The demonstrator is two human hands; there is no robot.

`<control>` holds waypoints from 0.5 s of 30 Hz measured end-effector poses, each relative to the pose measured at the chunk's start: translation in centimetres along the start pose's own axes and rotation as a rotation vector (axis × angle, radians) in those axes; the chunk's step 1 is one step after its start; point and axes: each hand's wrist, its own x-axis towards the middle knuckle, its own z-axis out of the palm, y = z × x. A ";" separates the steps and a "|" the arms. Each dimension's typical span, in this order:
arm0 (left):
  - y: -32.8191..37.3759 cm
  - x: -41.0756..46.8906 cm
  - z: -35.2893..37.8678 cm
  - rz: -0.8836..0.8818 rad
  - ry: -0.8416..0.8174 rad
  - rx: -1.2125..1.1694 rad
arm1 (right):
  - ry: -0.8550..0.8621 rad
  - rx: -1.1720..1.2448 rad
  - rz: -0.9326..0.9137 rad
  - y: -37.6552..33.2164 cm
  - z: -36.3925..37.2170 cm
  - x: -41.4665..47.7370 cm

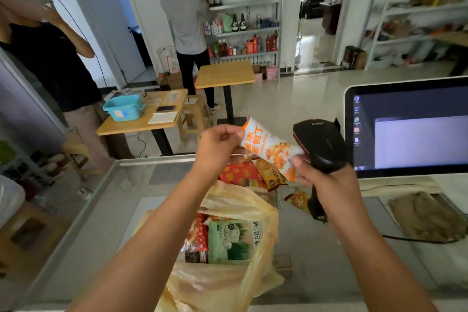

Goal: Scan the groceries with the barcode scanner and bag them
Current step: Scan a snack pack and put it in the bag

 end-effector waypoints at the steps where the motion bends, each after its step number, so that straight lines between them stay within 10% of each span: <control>1: 0.2 -0.6 1.0 -0.039 -0.032 -0.063 | 0.038 0.010 -0.002 -0.1 -0.3 -0.3; 8: 0.1 -5.1 7.1 -0.435 -0.432 -0.737 | 0.171 -0.201 -0.202 0.0 -1.1 -3.8; 15: -0.7 -4.1 6.1 -0.504 -0.390 -0.907 | 0.011 -0.037 -0.212 -1.6 -3.6 -6.6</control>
